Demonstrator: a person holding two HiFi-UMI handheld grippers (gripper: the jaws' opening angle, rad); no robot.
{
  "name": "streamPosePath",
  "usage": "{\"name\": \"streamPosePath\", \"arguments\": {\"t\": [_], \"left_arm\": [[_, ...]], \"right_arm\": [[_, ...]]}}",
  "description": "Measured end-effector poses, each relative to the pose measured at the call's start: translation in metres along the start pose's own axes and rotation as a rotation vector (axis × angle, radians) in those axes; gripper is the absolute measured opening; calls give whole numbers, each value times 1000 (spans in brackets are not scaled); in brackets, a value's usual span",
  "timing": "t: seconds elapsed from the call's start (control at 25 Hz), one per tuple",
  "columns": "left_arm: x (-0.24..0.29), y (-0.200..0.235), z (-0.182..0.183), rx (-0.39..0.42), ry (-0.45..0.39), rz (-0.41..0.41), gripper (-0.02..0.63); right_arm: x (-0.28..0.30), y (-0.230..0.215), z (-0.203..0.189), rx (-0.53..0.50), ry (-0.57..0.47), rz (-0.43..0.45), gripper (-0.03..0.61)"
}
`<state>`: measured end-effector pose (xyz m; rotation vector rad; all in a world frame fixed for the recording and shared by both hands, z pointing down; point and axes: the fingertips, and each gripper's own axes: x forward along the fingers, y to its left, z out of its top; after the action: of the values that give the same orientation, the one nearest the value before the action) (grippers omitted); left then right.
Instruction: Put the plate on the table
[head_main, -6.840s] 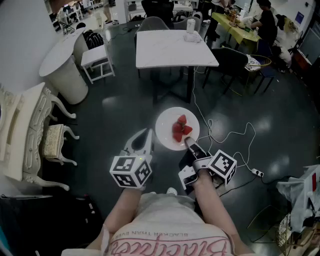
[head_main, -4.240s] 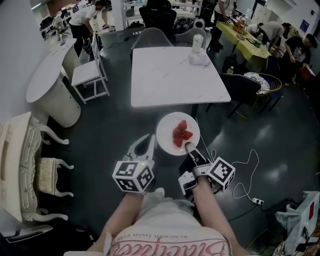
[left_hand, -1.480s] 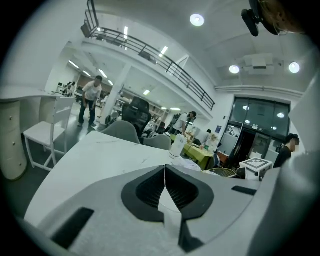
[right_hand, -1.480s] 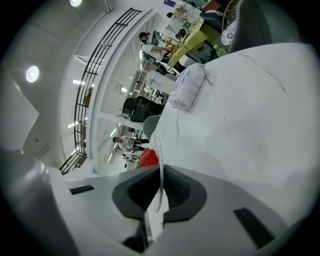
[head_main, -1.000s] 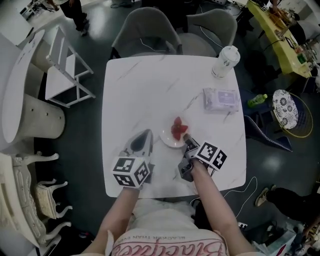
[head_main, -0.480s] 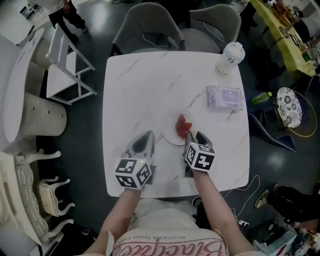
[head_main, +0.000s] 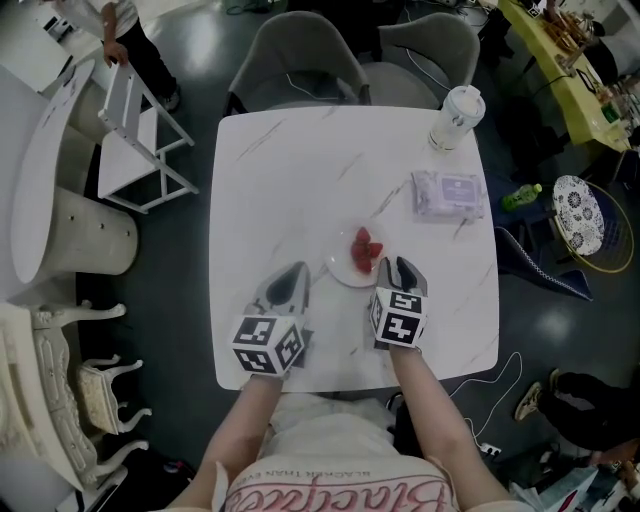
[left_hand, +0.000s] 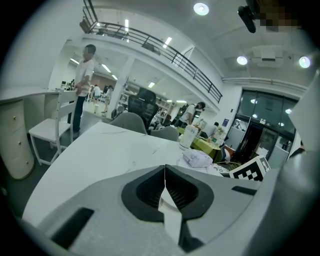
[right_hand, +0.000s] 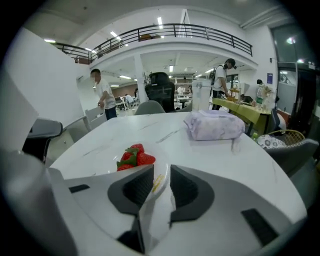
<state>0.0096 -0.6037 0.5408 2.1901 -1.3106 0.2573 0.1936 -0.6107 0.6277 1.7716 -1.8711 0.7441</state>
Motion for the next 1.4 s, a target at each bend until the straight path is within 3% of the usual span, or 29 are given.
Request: {"name": "streamPosePath", "arguments": {"t": [0.2, 0.32, 0.68, 1.04, 1.4], "left_arm": [[-14, -25, 11, 87, -68, -96, 5], [-24, -42, 18, 93, -111, -148, 5], [-81, -93, 20, 180, -184, -228, 5], [-139, -133, 17, 235, -219, -221, 5], [-167, -164, 18, 303, -244, -250, 5]], "right_arm": [[-39, 10, 25, 53, -109, 110, 32], [-69, 20, 39, 54, -163, 180, 11], [-169, 40, 48, 98, -281, 341, 5], [-254, 67, 40, 26, -350, 410, 5], [-301, 81, 36, 9, -390, 437, 5]]}}
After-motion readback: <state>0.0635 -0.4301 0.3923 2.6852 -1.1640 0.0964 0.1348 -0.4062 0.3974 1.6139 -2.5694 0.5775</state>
